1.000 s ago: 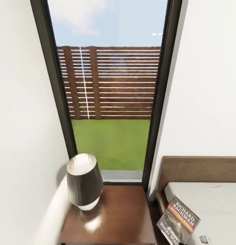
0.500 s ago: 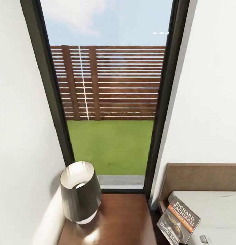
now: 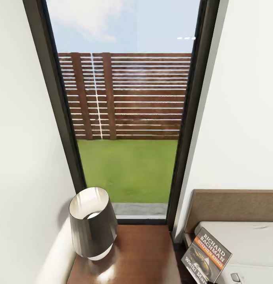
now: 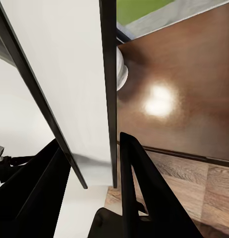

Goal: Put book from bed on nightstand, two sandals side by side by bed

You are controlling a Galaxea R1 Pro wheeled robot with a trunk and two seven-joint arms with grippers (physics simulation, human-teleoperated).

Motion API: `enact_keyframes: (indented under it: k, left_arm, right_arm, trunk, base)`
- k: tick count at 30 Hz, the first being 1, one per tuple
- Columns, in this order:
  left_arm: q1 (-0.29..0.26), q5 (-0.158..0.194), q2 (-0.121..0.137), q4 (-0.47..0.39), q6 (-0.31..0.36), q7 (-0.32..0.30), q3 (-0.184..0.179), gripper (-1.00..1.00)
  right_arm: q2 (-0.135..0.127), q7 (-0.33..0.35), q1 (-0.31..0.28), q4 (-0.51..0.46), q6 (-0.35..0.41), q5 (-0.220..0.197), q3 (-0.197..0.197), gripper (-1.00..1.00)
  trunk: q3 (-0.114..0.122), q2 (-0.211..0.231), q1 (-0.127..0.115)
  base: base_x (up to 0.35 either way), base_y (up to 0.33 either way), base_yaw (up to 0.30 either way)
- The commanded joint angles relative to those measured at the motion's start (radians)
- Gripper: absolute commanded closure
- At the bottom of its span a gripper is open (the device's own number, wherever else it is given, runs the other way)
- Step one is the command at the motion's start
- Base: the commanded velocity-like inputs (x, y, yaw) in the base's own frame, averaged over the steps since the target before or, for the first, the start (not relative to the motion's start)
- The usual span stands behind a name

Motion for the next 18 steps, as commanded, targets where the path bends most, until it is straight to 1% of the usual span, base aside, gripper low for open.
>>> enact_keyframes:
  k: [1,14,17,18]
  left_arm:
    - [-0.001,-0.010,0.000,0.001,-0.004,-0.002,0.008,-1.00]
    - [-0.001,-0.010,0.000,-0.001,-0.006,-0.006,0.010,-1.00]
    - [-0.001,-0.010,0.000,-0.006,-0.010,-0.024,0.009,-1.00]
    - [-0.001,-0.010,-0.002,-0.007,-0.012,-0.046,0.008,-1.00]
  right_arm:
    - [0.000,0.004,-0.001,0.000,0.004,0.002,-0.005,1.00]
    - [0.000,0.003,-0.001,0.000,0.004,0.002,-0.006,1.00]
    - [0.000,0.004,-0.001,0.000,0.004,0.002,-0.005,1.00]
    - [0.000,0.005,-0.001,0.000,0.004,0.002,-0.005,1.00]
  trunk:
    - [-0.002,-0.002,0.000]
    - [-0.002,-0.002,0.000]
    - [-0.002,-0.002,0.000]
    - [-0.002,-0.002,0.000]
  base:
    - [0.000,0.000,0.000]
    - [0.000,0.000,0.000]
    - [0.000,0.000,0.000]
    - [0.000,0.000,0.000]
